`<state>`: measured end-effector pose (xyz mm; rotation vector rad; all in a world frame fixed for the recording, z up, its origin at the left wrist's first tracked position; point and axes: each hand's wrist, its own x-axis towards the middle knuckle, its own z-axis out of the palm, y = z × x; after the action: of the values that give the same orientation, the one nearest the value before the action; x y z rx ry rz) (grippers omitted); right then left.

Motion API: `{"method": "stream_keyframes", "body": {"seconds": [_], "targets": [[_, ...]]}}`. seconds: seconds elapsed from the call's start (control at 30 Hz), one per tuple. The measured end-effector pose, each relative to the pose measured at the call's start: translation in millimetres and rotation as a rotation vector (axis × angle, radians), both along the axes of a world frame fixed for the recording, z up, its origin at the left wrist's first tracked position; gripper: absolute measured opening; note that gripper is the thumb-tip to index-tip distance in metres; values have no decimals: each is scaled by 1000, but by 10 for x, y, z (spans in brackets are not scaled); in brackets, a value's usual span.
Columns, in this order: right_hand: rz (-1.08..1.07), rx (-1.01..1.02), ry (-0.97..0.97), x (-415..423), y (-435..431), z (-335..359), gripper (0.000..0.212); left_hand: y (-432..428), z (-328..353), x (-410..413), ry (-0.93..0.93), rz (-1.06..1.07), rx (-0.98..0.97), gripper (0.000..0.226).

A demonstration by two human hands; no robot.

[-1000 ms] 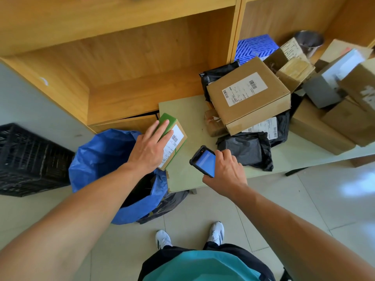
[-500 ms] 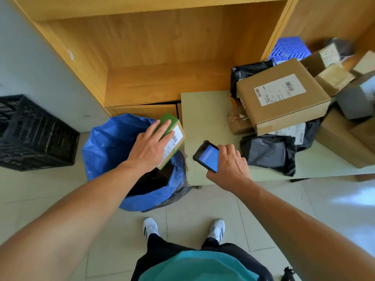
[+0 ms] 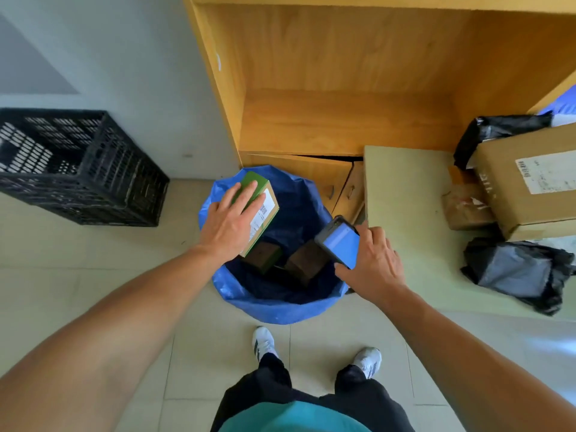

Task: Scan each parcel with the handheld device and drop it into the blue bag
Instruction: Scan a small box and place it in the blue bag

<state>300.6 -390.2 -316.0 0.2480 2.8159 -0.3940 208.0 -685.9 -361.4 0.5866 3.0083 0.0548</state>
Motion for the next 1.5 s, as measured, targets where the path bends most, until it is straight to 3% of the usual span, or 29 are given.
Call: {"method": "stream_keyframes", "body": {"seconds": [0.23, 0.4, 0.67, 0.87, 0.93, 1.03, 1.1, 1.2, 1.3, 1.5], "targets": [[-33, -103, -3, -443, -269, -285, 84, -216, -479, -63, 46, 197, 219, 70], [-30, -183, 23, -909, -370, -918, 86, -128, -1093, -124, 106, 333, 293, 69], [-59, -337, 42, -1453, -508, -2085, 87, 278, -2442, -219, -18, 498, 357, 78], [-62, -371, 40, -1369, -445, -2412, 83, 547, -3149, -337, -100, 460, 430, 60], [-62, -391, 42, -1354, -421, -2429, 82, 630, -3219, -450, -125, 467, 560, 52], [-81, -419, 47, -1379, -384, -2374, 84, 656, -3187, -628, -200, 565, 712, 61], [-77, -421, 48, -1404, -357, -2321, 86, 602, -3159, -658, -195, 590, 686, 61], [-45, -392, 39, -1435, -347, -2265, 89, 507, -3093, -626, -154, 570, 529, 82], [-16, -385, 30, -1436, -386, -2222, 90, 483, -2925, -572, -127, 504, 431, 69], [-23, -386, 10, -1300, -432, -1886, 89, 418, -2207, -411, -197, 572, 499, 78]]}}
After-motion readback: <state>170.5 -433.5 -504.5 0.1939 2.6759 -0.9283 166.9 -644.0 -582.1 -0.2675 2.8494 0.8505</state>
